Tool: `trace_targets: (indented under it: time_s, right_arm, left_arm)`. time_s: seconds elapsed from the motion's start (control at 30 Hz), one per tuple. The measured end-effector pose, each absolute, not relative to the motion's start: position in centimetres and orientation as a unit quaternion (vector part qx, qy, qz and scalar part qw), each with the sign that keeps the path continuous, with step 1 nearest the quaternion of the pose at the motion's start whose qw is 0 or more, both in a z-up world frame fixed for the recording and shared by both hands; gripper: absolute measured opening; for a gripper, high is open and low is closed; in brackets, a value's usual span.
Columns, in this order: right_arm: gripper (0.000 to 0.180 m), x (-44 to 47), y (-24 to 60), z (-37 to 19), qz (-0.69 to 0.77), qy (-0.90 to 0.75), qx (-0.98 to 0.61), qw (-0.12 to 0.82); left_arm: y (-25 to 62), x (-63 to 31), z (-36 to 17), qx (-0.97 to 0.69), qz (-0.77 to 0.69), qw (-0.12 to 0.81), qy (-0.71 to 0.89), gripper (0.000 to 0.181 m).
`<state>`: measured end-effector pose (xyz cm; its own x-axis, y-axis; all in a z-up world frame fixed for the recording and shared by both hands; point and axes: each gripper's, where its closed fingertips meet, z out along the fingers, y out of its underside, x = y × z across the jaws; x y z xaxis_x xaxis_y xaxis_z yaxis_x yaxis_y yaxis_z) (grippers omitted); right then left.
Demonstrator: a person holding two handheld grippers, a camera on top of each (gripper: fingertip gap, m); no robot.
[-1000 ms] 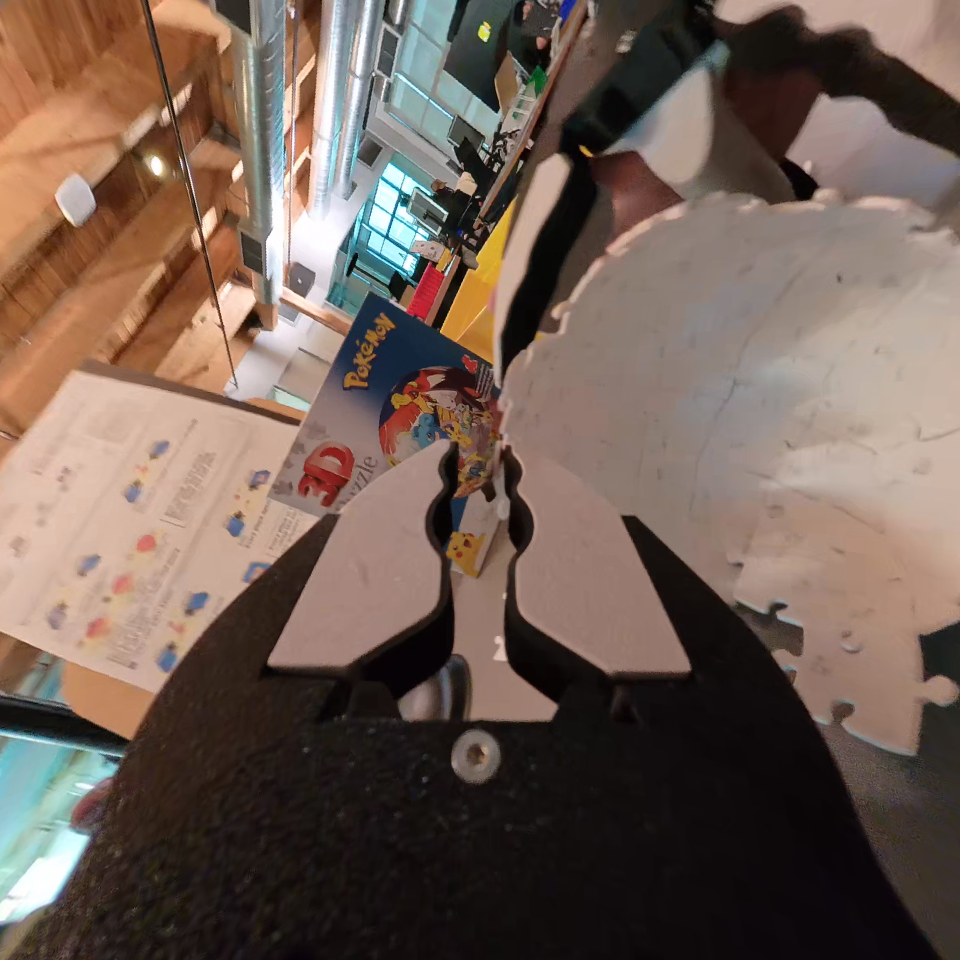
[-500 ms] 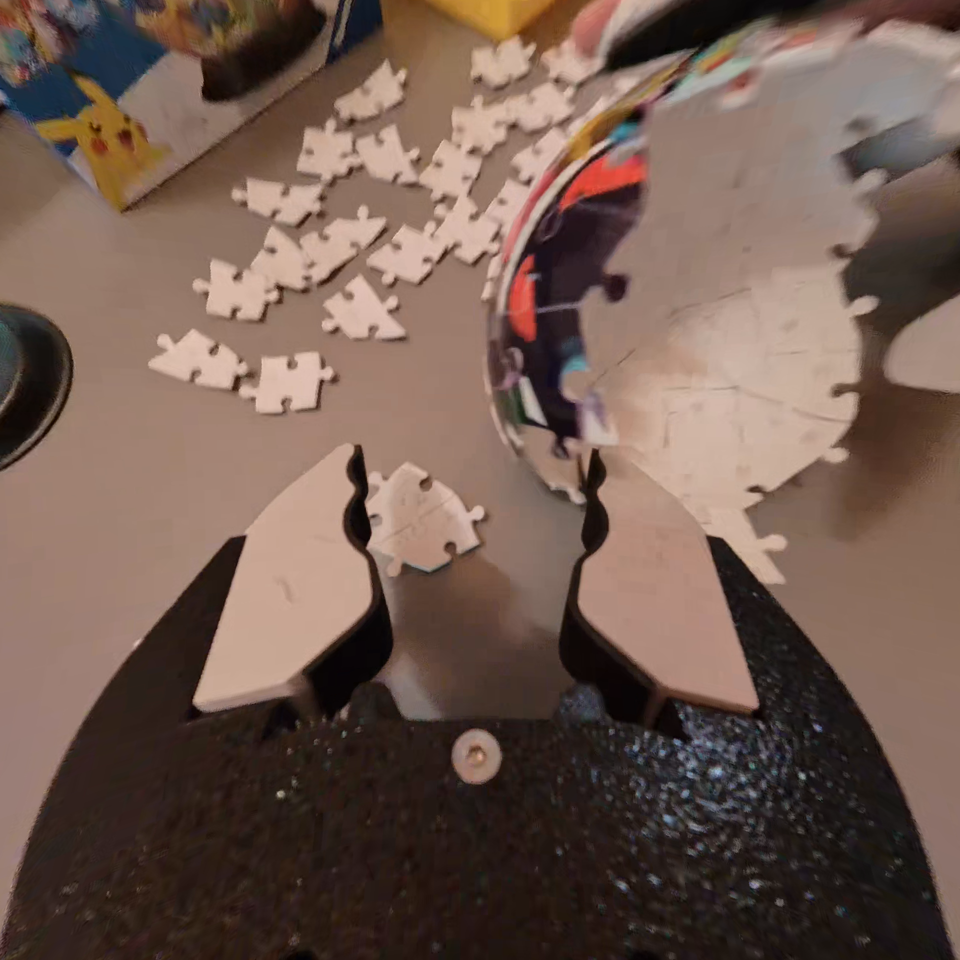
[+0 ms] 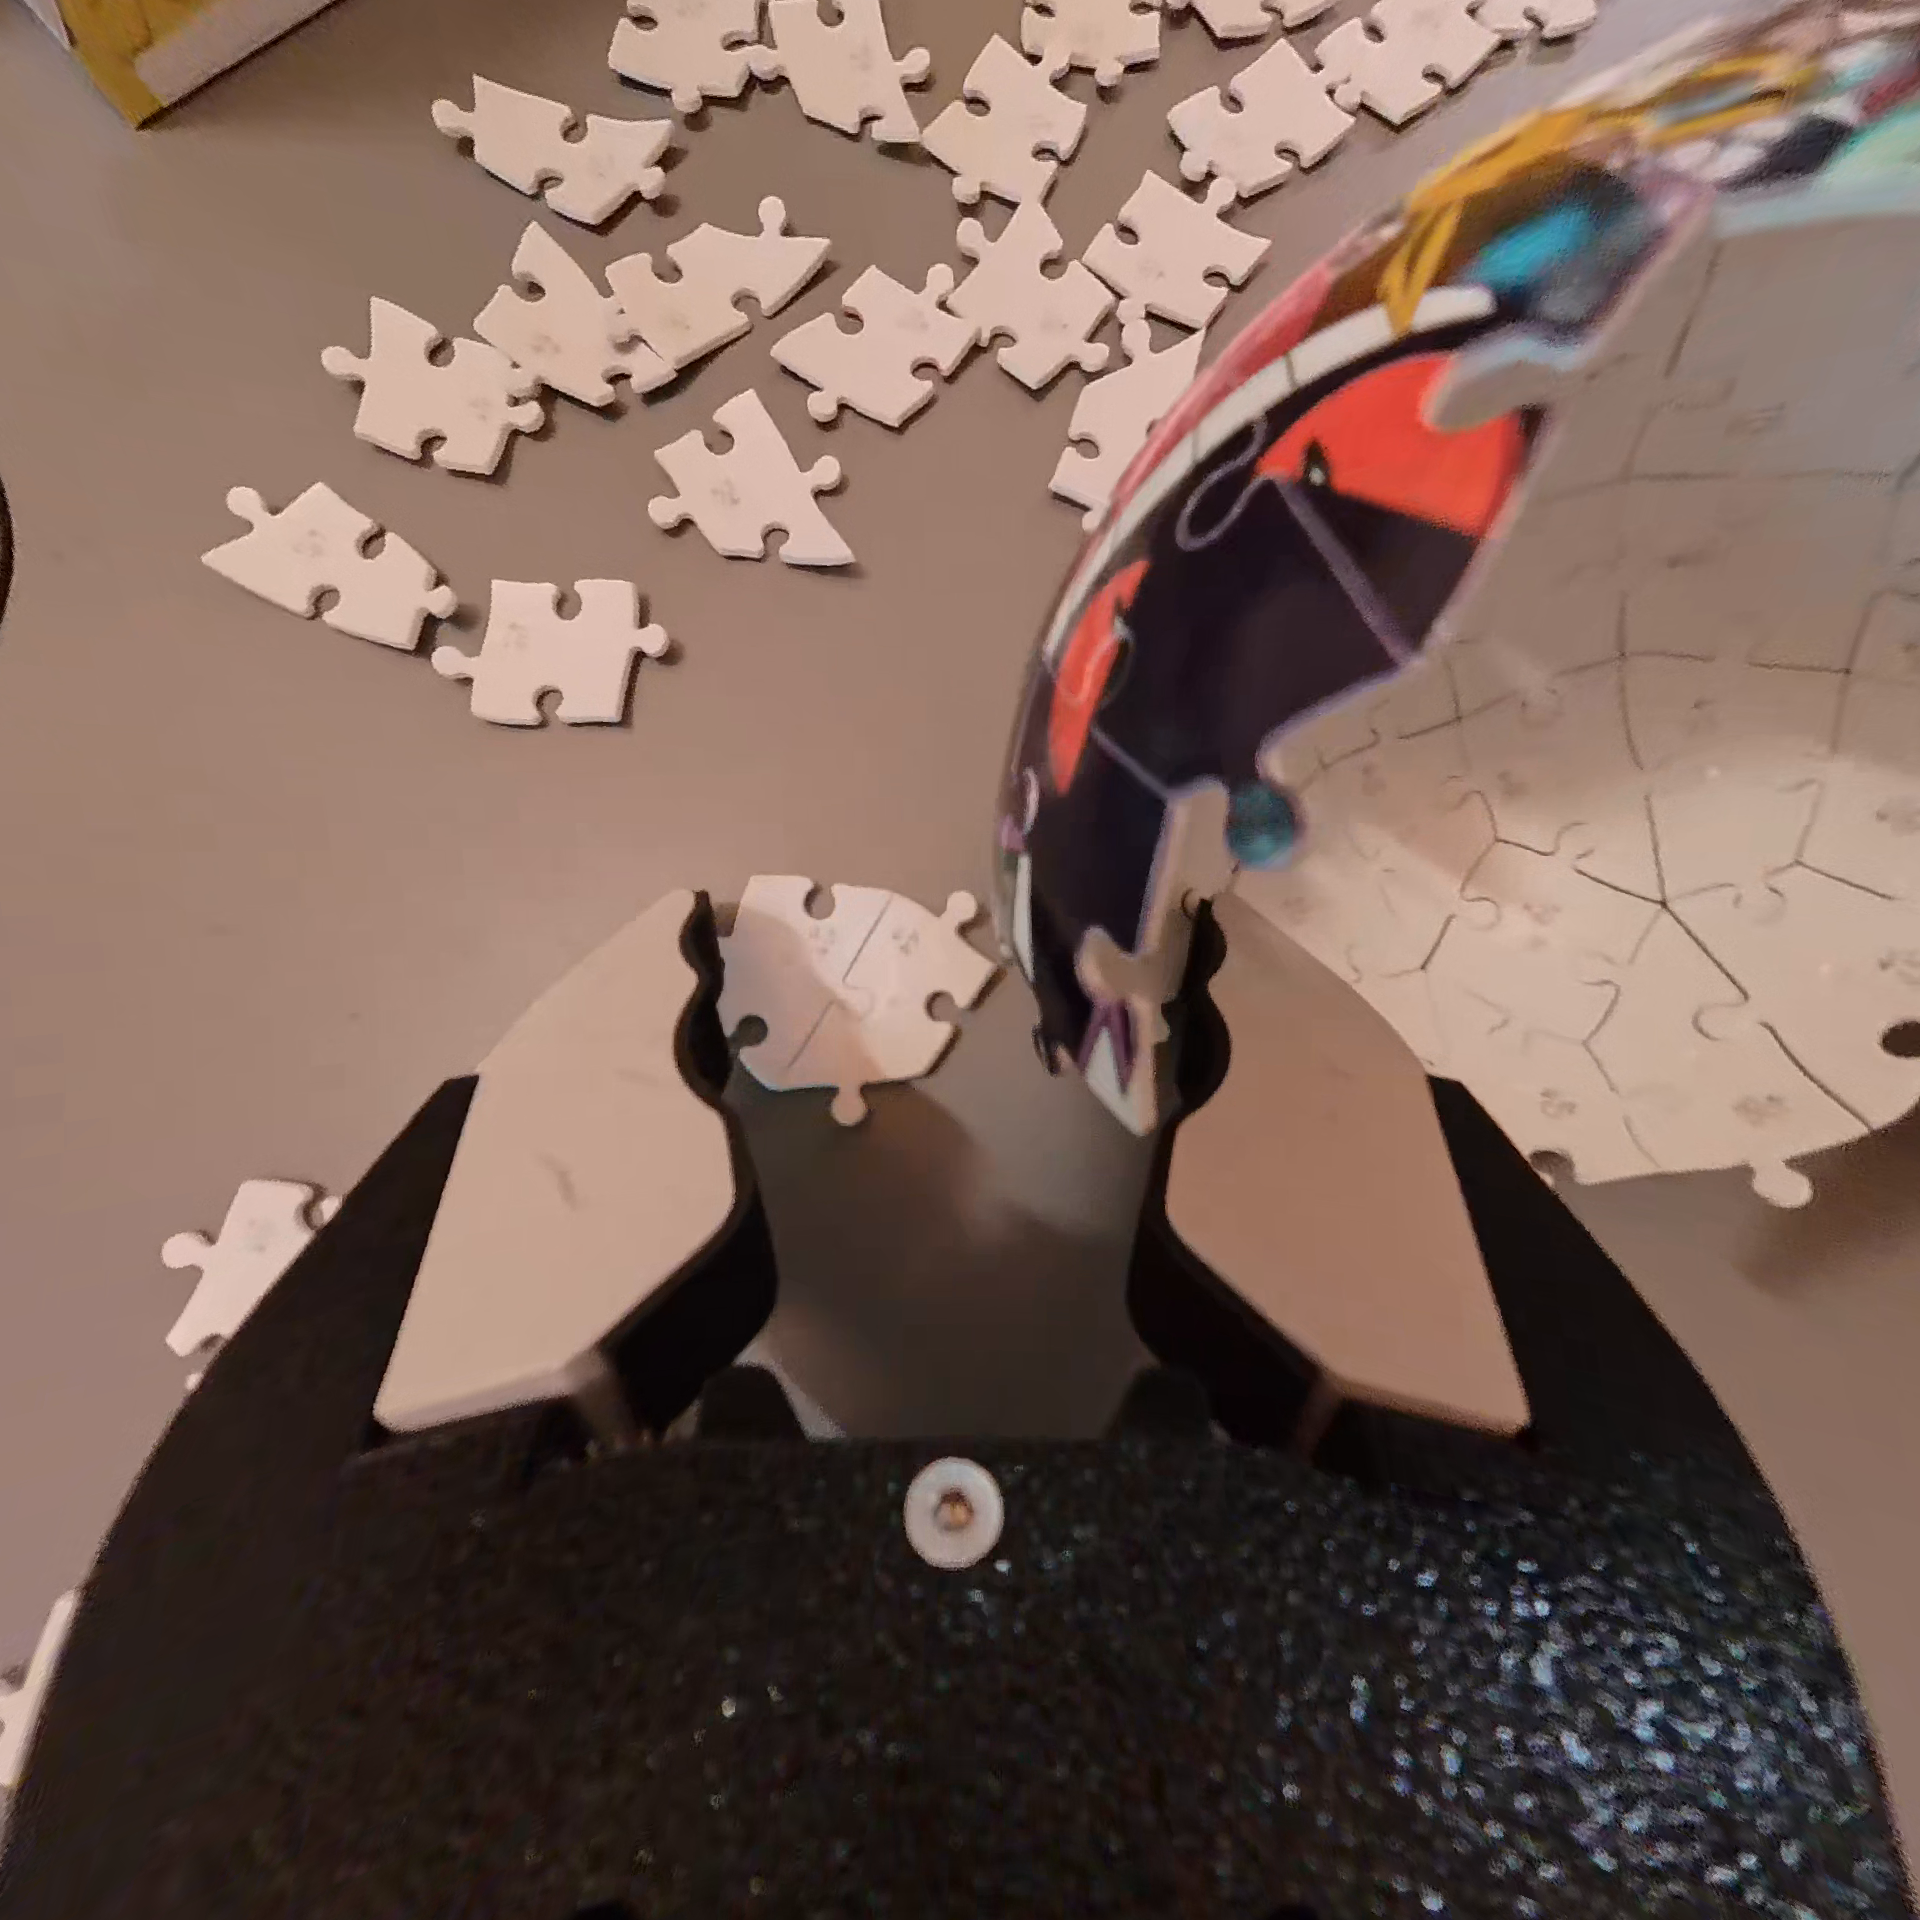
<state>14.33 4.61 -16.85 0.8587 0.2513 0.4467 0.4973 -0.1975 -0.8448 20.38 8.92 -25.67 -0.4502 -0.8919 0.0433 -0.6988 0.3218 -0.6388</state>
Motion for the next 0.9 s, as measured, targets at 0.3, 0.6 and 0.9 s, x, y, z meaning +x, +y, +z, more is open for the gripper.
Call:
trace_targets:
  time_s: [0.3, 0.6, 0.9]
  right_arm:
    - [0.129, 14.0, 5.0, -17.1, -0.107, -0.248, -0.768, 0.58]
    - [0.135, 13.8, 5.0, -16.8, -0.08, -0.234, -0.763, 0.597]
    - [0.139, 13.2, 5.0, -16.8, -0.072, -0.24, -0.764, 0.595]
  left_arm:
    - [9.2, 20.7, -26.1, -0.506, -0.256, 0.129, 0.814, 0.09]
    - [9.0, 21.0, -26.2, -0.478, -0.178, 0.095, 0.855, 0.09]
    - [9.6, 21.6, -26.4, -0.479, -0.227, 0.122, 0.839, 0.106]
